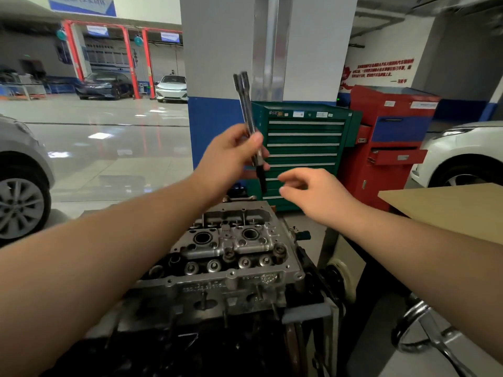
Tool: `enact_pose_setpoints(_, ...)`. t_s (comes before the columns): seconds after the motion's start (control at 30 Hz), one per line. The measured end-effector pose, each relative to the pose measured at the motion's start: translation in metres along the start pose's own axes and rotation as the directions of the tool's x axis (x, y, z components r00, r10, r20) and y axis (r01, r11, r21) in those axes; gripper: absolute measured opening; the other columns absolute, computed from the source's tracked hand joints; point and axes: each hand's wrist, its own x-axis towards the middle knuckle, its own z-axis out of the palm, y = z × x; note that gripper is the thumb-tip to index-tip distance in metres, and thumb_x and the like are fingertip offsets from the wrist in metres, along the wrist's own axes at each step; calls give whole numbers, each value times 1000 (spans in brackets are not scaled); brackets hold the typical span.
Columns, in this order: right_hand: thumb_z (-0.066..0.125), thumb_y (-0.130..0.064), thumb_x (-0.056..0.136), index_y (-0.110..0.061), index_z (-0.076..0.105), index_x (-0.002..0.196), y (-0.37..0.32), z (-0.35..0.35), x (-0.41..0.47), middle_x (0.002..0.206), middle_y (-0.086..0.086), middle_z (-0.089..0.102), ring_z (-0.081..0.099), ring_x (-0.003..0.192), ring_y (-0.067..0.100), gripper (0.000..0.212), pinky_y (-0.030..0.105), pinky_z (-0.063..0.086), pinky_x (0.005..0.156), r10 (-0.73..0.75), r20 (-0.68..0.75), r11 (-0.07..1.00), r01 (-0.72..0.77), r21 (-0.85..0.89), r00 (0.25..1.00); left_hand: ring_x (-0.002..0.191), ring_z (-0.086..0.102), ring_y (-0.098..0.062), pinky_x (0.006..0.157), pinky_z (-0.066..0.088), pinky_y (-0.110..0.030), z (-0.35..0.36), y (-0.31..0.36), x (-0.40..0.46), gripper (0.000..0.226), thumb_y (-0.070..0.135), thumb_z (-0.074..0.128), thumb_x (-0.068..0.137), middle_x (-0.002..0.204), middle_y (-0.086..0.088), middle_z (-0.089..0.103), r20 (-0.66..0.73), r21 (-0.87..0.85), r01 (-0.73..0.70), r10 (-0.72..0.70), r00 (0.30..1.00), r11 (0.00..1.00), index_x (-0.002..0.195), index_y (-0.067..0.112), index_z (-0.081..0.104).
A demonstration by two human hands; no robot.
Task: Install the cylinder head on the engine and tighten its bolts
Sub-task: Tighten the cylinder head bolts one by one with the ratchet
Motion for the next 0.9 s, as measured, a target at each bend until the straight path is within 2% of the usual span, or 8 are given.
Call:
enact_pose_setpoints(0.07, 70, -31, 97, -24, 70, 131, -23, 8, 4, 112, -12, 72, 66, 106, 3, 35, 25, 49, 96, -22, 4, 996, 21, 87, 1000, 90, 79, -35, 72, 64, -37, -15, 16, 5, 18, 33, 60, 106, 93, -4, 78, -23, -3, 19, -19, 1000, 1000, 108, 17, 67)
enact_pose_setpoints(0.23, 68, -29, 100, -21, 71, 131, -46, 30, 8, 115, -9, 74, 67, 106, 4, 32, 25, 51, 96, -27, 48, 989, 20, 145, 998, 94, 79, -30, 76, 65, -43, -43, 12, -15, 21, 31, 60, 107, 98, -6, 78, -48, 147, 70, -64, 997, 987, 114, 12, 66)
enact_pose_setpoints(0.4, 55, -15, 104, -24, 71, 129, -48, 58, 4, 110, -8, 76, 68, 100, 5, 31, 20, 49, 80, 6, 113, 991, -21, 133, 994, 91, 76, -26, 73, 64, -38, -53, -10, -37, 25, 30, 61, 107, 100, -12, 77, -43, 141, 120, -115, 992, 983, 113, 6, 66)
enact_pose_setpoints(0.5, 53, -13, 104, -29, 72, 124, -41, 71, -5, 108, -13, 75, 65, 88, -1, 32, 18, 46, 73, 18, 127, 996, -29, 83, 992, 86, 75, -18, 77, 64, -38, -54, -17, -40, 19, 31, 63, 106, 94, -4, 77, -44, 165, 98, -92, 995, 981, 109, 14, 70)
enact_pose_setpoints(0.6, 53, -15, 103, -33, 72, 122, -35, 79, -10, 104, -18, 75, 66, 96, 0, 32, 25, 55, 84, 32, 136, 998, -38, 44, 990, 86, 72, -16, 83, 65, -45, -58, -20, -39, 17, 34, 63, 105, 93, -1, 74, -39, 245, 75, -68, 997, 967, 105, 19, 72)
enact_pose_setpoints(0.7, 54, -18, 103, -35, 72, 121, -33, 82, -11, 104, -19, 74, 66, 97, 0, 30, 23, 53, 84, 16, 109, 1000, -19, 24, 994, 88, 72, -16, 83, 64, -44, -60, -24, -41, 20, 35, 63, 105, 95, -3, 74, -25, 312, 74, -69, 997, 947, 108, 17, 73)
enact_pose_setpoints(0.77, 54, -18, 103, -34, 72, 122, -32, 83, -11, 109, -18, 74, 66, 102, 2, 31, 23, 52, 88, 2, 114, 1000, -2, 4, 994, 88, 73, -16, 85, 64, -47, -60, -25, -44, 22, 33, 63, 106, 95, -3, 75, -40, 301, 75, -66, 997, 951, 109, 13, 72)
enact_pose_setpoints(0.9, 51, -12, 102, -34, 75, 125, -33, 84, -11, 129, -12, 71, 60, 124, 12, 39, 32, 48, 107, -31, 187, 995, 48, -83, 982, 86, 72, -20, 80, 66, -46, -59, -19, -43, 21, 26, 62, 106, 96, -12, 73, -78, 184, 65, -51, 996, 981, 113, 7, 68)
